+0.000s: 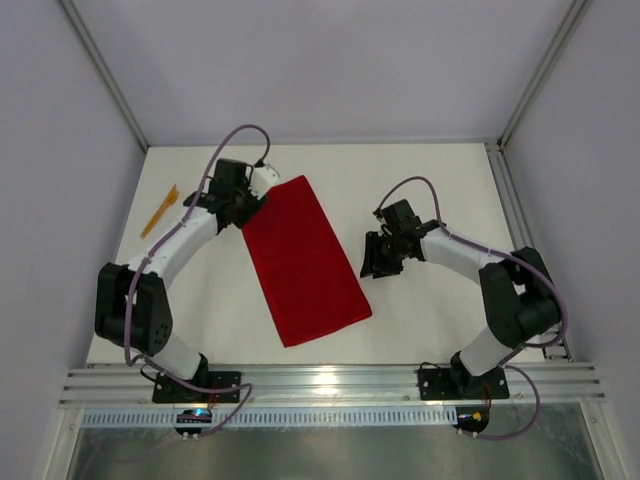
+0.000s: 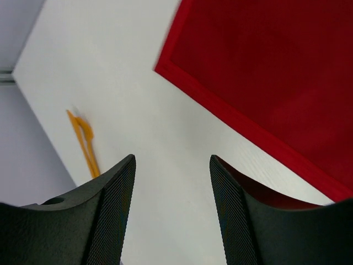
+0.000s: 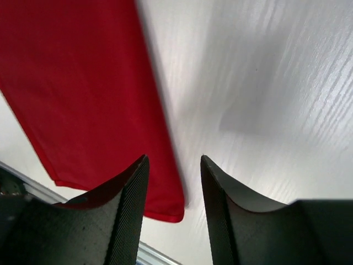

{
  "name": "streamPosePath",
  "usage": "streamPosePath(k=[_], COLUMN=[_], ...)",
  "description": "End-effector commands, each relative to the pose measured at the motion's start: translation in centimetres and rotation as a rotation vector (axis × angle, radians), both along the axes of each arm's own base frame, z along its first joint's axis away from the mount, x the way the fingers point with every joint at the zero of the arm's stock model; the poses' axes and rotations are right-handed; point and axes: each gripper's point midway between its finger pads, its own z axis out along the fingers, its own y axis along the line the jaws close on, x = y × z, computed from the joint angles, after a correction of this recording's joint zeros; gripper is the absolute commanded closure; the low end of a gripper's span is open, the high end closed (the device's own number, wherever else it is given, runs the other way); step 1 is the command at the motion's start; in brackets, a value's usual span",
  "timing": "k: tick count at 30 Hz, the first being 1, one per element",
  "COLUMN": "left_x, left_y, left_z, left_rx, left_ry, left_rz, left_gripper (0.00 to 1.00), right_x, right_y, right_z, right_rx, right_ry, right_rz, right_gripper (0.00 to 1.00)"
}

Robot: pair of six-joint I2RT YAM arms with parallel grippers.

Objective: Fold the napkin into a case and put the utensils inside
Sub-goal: Rotate the rectangle-folded napkin.

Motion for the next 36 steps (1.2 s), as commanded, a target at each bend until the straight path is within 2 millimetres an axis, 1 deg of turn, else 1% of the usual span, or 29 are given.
streamPosePath(k=[1,2,3,4,5,6,7,8,9,10,11,12,14,16,18,21,22,23,24,25,26,27,28,30,32,33,34,35,36], left_x=[-6.8,-8.9,-10.2,-11.4,-12.9,-13.9,-14.7,-16.0,-17.0,-17.6,-18.6,-19.6,-21.1,-22.9,-24.3,-27.1,-29.0,-29.7,-30.6,-31.1,-32.4,-32.6,-32.5,-32.5,-32.8,-32.2,-32.5,-32.5,-32.3], left_y=[-4.1,-4.6,-5.9,-6.8,-7.0,-7.9,-8.2,-8.3,-8.8,-8.9,-8.8,-9.2,-9.3,-9.4,-9.7,-9.4,-8.0,-7.7,-7.1,-6.4,-5.2,-4.9,-5.0,-5.6,-5.4,-6.4,-6.3,-6.6,-7.6], left_z=[-2.7,-2.9,-3.0,-3.1,-3.7,-3.1,-3.1,-3.8,-3.7,-3.9,-4.8,-5.0,-5.9,-6.6,-7.0,-6.9,-6.6,-5.7,-5.2,-4.7,-3.5,-3.0,-2.5,-1.9,-3.4,-3.5,-5.2,-5.8,-6.4], left_rx=[-0.073,-0.088,-0.132,-0.152,-0.162,-0.198,-0.220,-0.221,-0.219,-0.204,-0.174,-0.157,-0.128,-0.112,-0.091,-0.052,-0.019,-0.015,0.000,0.040,0.056,0.069,0.076,0.056,0.101,0.097,0.108,0.116,0.124], left_ry=[0.182,0.208,0.235,0.252,0.290,0.288,0.302,0.339,0.342,0.349,0.370,0.377,0.418,0.484,0.523,0.613,0.690,0.698,0.713,0.699,0.679,0.644,0.591,0.469,0.436,0.362,0.377,0.371,0.338], left_rz=[-0.165,-0.196,-0.247,-0.275,-0.289,-0.323,-0.331,-0.349,-0.383,-0.401,-0.435,-0.479,-0.529,-0.565,-0.606,-0.681,-0.693,-0.727,-0.764,-0.855,-0.911,-0.958,-1.009,-1.079,-1.158,-1.182,-1.194,-1.218,-1.258], left_gripper=[0.41,0.42,0.42,0.42,0.42,0.42,0.42,0.42,0.42,0.42,0.43,0.43,0.43,0.43,0.43,0.43,0.43,0.43,0.42,0.42,0.41,0.39,0.37,0.34,0.32,0.31,0.30,0.29,0.29], right_x=[0.5,-0.1,0.0,-0.7,-1.0,-1.1,-1.7,-1.9,-2.0,-2.6,-3.0,-3.3,-4.6,-5.2,-5.6,-6.0,-6.0,-6.2,-6.6,-7.0,-7.1,-7.4,-8.2,-8.3,-8.8,-8.6,-8.8,-9.0,-9.0], right_y=[0.4,0.9,1.3,1.4,1.4,1.5,1.3,1.1,1.1,0.8,0.9,1.3,1.8,2.3,2.9,2.7,2.6,2.7,3.0,3.2,3.9,4.2,4.5,5.3,5.8,6.2,6.3,6.4,6.4], right_z=[-2.7,-3.2,-3.3,-3.8,-3.9,-3.7,-4.1,-4.2,-4.0,-4.5,-4.8,-4.8,-5.7,-6.2,-5.9,-5.3,-5.0,-4.7,-4.5,-4.5,-4.2,-4.2,-4.5,-4.4,-4.5,-4.3,-4.4,-4.3,-4.3], right_rx=[0.000,0.034,0.057,0.061,0.064,0.075,0.071,0.069,0.074,0.071,0.079,0.097,0.091,0.093,0.109,0.096,0.086,0.088,0.089,0.098,0.130,0.151,0.164,0.191,0.199,0.218,0.226,0.227,0.229], right_ry=[0.029,0.059,0.049,0.068,0.068,0.055,0.066,0.064,0.052,0.067,0.080,0.081,0.107,0.117,0.115,0.106,0.093,0.086,0.086,0.095,0.088,0.091,0.116,0.102,0.111,0.105,0.111,0.114,0.115], right_rz=[0.008,0.024,0.027,0.029,0.034,0.035,0.036,0.027,0.022,0.017,0.009,0.016,0.038,0.039,0.041,0.036,0.042,0.050,0.067,0.068,0.082,0.085,0.079,0.086,0.092,0.096,0.103,0.113,0.121], right_gripper=[0.55,0.56,0.57,0.57,0.57,0.57,0.58,0.60,0.61,0.62,0.65,0.67,0.69,0.70,0.70,0.73,0.73,0.74,0.78,0.80,0.82,0.83,0.83,0.83,0.83,0.83,0.83,0.83,0.83])
